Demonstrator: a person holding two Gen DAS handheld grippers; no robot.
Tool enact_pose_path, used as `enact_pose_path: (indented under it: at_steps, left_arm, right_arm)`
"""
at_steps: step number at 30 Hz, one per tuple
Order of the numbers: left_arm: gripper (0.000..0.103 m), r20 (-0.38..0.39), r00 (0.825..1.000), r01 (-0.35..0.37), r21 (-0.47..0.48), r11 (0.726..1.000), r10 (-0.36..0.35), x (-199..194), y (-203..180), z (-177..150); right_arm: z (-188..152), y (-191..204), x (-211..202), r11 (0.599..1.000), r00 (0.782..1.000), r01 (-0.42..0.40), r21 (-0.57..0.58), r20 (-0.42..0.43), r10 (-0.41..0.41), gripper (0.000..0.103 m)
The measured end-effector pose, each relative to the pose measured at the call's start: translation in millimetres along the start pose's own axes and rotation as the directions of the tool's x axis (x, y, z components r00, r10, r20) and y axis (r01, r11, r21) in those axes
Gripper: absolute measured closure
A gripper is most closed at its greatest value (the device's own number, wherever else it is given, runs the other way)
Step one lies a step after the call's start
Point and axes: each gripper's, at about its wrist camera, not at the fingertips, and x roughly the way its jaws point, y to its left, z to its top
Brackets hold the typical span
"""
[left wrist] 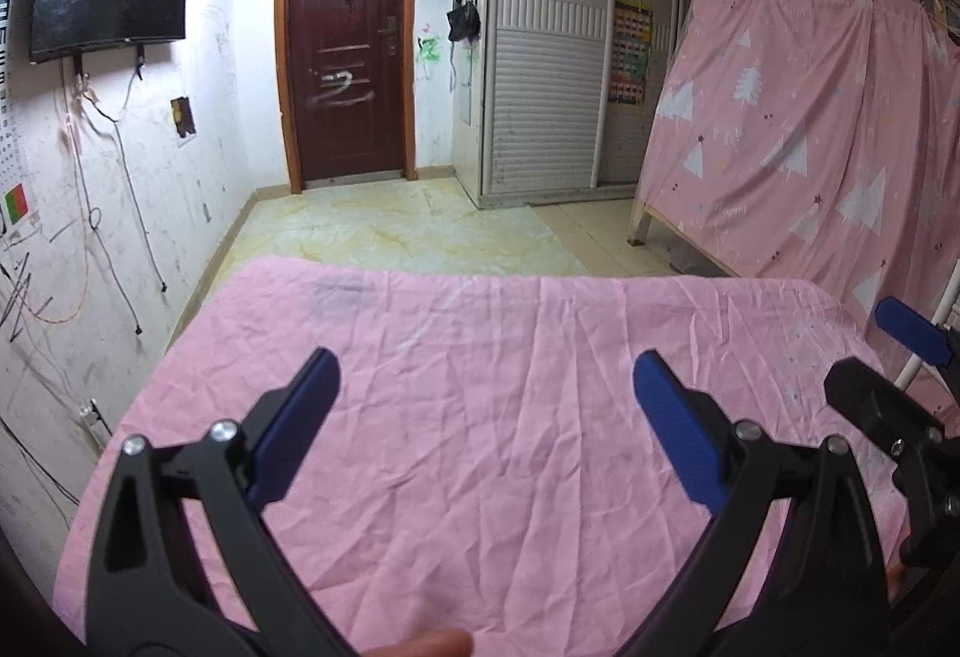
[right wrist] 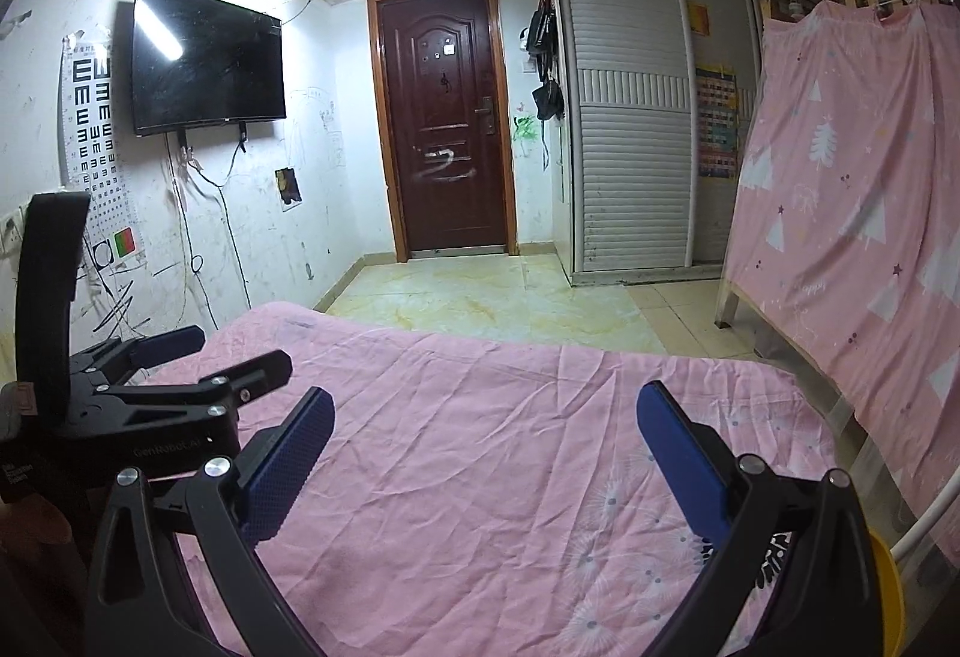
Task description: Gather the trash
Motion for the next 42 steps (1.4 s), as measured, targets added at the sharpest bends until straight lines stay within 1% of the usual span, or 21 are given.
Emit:
enact_pose_path:
  at_steps: [11,42]
  left_arm:
    - [0.009,-0.030,0.999,0.014,-0.053,0.999,-0.016,6.5,10.9,-0.7]
    - [0.009,-0.030,0.999,0.014,-0.051,0.999,-0.016,5.7,11.2,-0.6]
  right_arm:
    - [-0.7,0.6,-1.8,1.000,1.000,0.002,-0.002,0.007,-0.002,0.009]
    - [-0.9,0.7,-3.5,1.000,1.000,0.006,-0.005,0.011,-0.006,0.009]
